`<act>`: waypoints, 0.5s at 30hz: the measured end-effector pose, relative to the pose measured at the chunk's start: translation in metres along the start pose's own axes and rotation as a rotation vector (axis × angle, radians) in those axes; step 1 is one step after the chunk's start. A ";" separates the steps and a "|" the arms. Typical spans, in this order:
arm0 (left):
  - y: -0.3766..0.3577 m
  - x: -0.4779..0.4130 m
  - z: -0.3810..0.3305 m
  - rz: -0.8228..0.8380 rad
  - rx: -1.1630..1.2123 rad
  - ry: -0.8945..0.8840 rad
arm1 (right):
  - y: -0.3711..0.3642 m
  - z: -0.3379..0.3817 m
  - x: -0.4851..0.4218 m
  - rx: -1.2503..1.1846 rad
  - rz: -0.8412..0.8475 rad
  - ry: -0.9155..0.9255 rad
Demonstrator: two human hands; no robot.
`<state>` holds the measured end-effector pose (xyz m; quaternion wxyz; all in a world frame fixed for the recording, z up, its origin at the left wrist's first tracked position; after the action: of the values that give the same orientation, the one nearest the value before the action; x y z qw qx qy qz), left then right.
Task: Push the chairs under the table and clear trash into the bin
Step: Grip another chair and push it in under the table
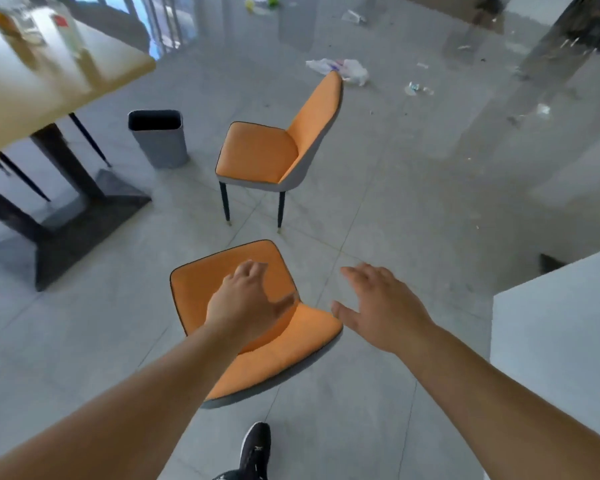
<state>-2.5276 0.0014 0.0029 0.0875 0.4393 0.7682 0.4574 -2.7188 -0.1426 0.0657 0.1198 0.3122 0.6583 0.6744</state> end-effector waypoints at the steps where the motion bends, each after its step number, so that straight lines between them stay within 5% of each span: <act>1: -0.003 0.005 0.011 -0.013 -0.001 0.050 | -0.010 0.002 -0.007 0.004 0.019 0.049; 8: -0.028 0.074 0.060 -0.126 0.025 0.408 | -0.069 0.013 -0.039 0.016 0.126 0.423; 15: -0.097 0.130 0.055 0.057 0.073 0.536 | -0.125 0.009 -0.035 -0.016 0.338 0.605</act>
<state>-2.6336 0.1147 -0.0696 -0.1478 0.3269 0.7672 0.5316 -2.7177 -0.1417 -0.0647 -0.1917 0.2021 0.5977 0.7517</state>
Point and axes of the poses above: each hand's wrist, its own x-axis away from the middle knuckle, its own y-axis out of the back of the hand, z = x × y, the point moved 3 cm from there along -x, towards the middle knuckle, and after that the axes turned 10 degrees about x, right-handed, at the moved point
